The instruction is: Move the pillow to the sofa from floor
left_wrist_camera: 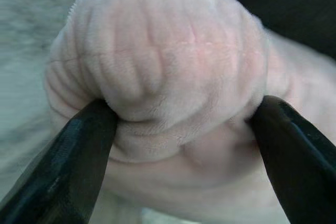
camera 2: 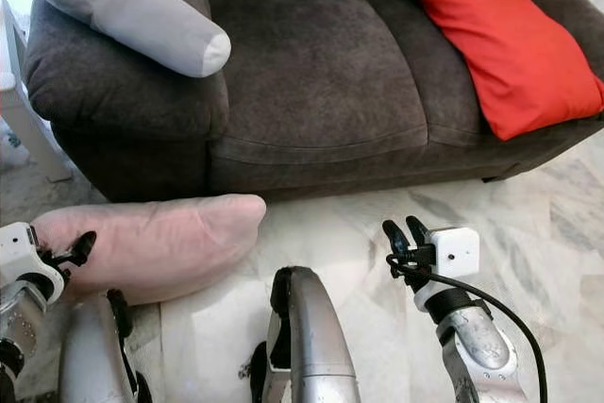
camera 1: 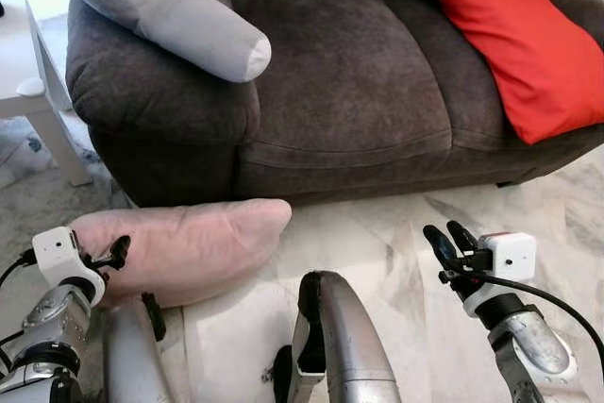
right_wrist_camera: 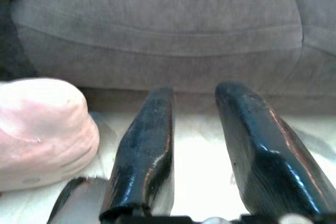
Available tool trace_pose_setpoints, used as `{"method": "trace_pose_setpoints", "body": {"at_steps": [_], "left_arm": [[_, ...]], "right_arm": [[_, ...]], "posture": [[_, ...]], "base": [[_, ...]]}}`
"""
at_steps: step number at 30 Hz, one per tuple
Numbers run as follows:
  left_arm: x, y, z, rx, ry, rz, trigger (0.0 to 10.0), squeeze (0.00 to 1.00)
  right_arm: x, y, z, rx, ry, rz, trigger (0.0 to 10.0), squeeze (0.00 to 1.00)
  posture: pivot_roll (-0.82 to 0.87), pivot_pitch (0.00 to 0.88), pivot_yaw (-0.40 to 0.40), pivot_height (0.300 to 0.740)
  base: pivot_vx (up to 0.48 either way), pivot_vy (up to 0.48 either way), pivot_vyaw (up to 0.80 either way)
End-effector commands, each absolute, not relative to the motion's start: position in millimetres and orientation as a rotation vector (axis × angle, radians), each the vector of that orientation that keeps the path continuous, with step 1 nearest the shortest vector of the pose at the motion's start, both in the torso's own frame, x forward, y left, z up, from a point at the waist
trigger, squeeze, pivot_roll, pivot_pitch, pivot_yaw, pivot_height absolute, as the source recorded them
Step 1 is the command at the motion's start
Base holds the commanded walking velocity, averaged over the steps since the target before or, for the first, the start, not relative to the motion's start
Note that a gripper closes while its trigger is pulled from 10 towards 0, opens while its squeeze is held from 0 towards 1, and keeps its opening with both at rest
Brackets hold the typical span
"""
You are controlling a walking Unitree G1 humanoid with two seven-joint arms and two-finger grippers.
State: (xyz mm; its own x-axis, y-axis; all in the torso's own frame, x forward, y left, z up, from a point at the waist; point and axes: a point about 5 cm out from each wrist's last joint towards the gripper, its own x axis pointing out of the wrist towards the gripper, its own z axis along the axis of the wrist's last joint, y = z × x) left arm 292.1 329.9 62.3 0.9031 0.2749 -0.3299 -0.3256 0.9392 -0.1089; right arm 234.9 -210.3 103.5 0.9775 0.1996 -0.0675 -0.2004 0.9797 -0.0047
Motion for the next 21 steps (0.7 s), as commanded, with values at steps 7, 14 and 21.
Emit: {"method": "trace_pose_setpoints", "body": {"at_steps": [7,14,21], "left_arm": [[280.9,338.9,53.1,-0.13,0.376,0.384,0.0,0.0],[282.7,337.9,54.6,-0.153,0.357,0.388,0.0,0.0],[281.1,340.7,55.3,-0.186,0.343,0.399,0.0,0.0]], "right_arm": [[218.4,-219.9,108.0,-0.017,0.104,0.16,10.0,0.0],[216.6,-224.4,112.3,-0.024,0.111,0.148,10.0,0.0],[217.5,-223.5,115.1,-0.025,0.108,0.145,10.0,0.0]], "posture": [[-0.13,0.394,-0.291,0.488],[-0.13,0.399,-0.291,0.488],[-0.14,0.399,-0.287,0.488]], "base": [[0.0,0.0,0.0],[0.0,0.0,0.0],[0.0,0.0,0.0]]}}
